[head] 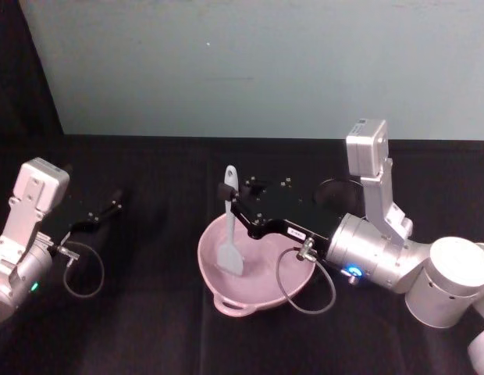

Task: Use the one hand to pick up the spoon and stir the clear water in the bowl.

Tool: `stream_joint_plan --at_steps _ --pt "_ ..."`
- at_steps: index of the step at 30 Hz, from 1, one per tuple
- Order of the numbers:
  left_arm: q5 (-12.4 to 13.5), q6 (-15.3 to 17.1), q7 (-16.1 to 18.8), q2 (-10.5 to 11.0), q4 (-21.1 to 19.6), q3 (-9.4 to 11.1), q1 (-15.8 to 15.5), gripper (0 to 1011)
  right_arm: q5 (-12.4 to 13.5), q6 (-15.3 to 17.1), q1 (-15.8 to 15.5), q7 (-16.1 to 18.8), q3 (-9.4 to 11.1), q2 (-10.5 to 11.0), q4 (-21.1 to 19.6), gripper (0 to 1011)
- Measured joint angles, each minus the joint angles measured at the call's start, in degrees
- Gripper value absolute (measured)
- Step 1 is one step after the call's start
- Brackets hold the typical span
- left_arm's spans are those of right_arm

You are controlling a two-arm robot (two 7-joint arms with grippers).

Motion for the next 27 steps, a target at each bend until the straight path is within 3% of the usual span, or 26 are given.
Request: stream_joint_plan --at_steps 7,12,27 --pt "0.00 0.00 0.00 0.00 0.00 0.00 0.00 1005 -0.01 -0.88 1.63 -0.91 0.05 -1.80 3.64 114" --pt "0.00 0.00 0.00 0.00 0.00 0.00 0.00 1005 -0.77 -1.00 2.29 -2.50 1.08 -1.95 5.15 114" --pt "0.00 0.00 0.00 0.00 0.00 0.00 0.00 1005 -1.86 -0.22 1.03 -4.15 4.85 1.00 2.89 114"
